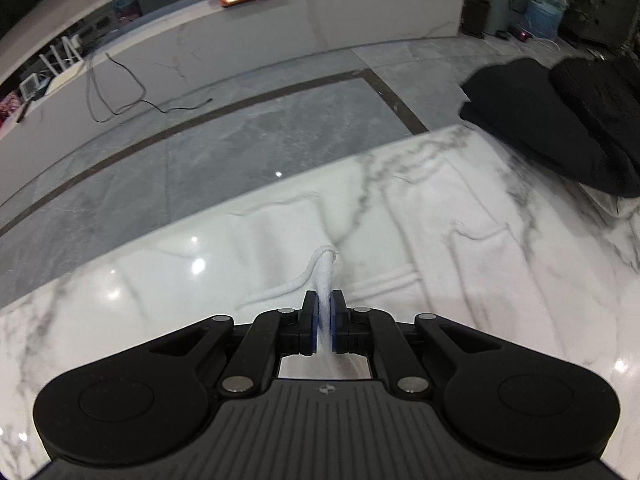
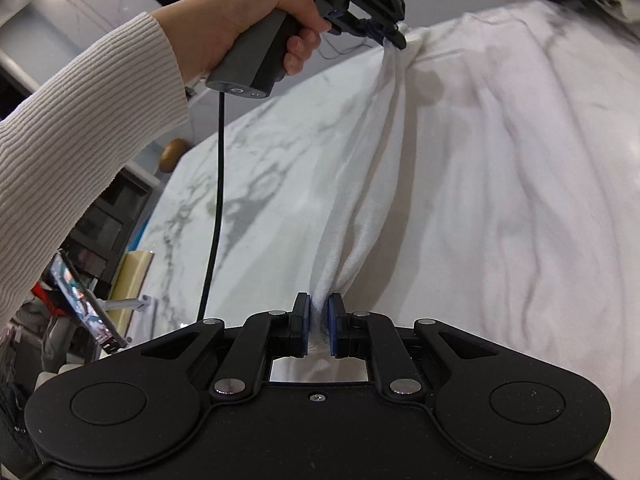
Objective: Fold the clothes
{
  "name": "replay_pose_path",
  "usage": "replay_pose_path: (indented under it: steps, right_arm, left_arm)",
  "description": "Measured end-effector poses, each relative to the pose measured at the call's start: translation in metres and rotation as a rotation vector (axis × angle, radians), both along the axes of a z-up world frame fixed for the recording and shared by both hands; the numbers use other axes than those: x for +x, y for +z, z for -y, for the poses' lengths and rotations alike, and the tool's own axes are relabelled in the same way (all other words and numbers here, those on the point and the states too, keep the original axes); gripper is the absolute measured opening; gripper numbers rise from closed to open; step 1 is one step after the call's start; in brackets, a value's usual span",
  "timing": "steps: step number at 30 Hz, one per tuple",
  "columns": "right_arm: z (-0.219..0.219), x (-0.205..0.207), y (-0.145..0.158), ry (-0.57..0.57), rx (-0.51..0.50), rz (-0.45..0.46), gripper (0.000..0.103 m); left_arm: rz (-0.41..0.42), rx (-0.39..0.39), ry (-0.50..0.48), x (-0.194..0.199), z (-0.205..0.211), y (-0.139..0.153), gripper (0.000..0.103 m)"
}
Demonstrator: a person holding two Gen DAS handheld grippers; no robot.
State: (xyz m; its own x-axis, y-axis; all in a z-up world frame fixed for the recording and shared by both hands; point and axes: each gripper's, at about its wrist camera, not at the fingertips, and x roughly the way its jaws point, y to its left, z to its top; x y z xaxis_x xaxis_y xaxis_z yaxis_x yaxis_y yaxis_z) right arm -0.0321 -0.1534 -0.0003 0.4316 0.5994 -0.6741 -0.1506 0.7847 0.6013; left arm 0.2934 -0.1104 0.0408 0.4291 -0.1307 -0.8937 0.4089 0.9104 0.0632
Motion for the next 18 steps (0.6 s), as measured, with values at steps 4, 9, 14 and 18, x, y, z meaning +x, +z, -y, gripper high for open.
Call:
replay_pose_path:
  steps: [4,9,14,18]
  right_arm:
    - [0.009,0.001,-0.009,-0.014,-0.027,-0.044,0.012]
    - [0.012,-0.010,-0.003,-0.008,-0.091,-0.027,0.014]
    - [0.022,-0.039,0.021,0.001,-0.207,0.054,0.014]
    - [0.037,-0.060,0.036,-0.014,-0.285,0.107,0.014]
  left_arm:
    - [-0.006,-0.006,-0.006,-0.003,0.007,-0.014,0.008]
    - [0.022,-0.021,-0.006,-0.011,0.006,-0.003,0.036]
    - [0.029,-0.085,-0.033,-0.028,0.015,0.019,0.038]
    - [-0.043,-0.160,-0.085,-0.043,0.033,0.021,0.038]
